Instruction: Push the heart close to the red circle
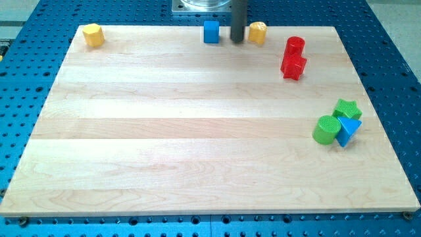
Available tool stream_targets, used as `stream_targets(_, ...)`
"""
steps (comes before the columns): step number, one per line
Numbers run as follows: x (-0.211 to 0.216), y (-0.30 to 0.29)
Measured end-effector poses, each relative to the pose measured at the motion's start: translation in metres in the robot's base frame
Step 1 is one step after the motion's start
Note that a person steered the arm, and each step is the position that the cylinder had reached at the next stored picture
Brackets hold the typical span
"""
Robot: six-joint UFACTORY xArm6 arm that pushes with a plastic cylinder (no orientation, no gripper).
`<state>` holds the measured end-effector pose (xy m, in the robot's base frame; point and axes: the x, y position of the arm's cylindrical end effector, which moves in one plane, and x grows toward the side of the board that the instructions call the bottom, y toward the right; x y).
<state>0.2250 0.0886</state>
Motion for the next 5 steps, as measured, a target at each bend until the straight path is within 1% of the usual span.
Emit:
stream_targets(1, -0.002, 0.052)
stream_targets(2, -0.002, 0.070)
stream_targets(3, -0.009, 0.069)
stream_targets(4, -0.034, 0.038)
stream_targets(5, -0.032, 0.043)
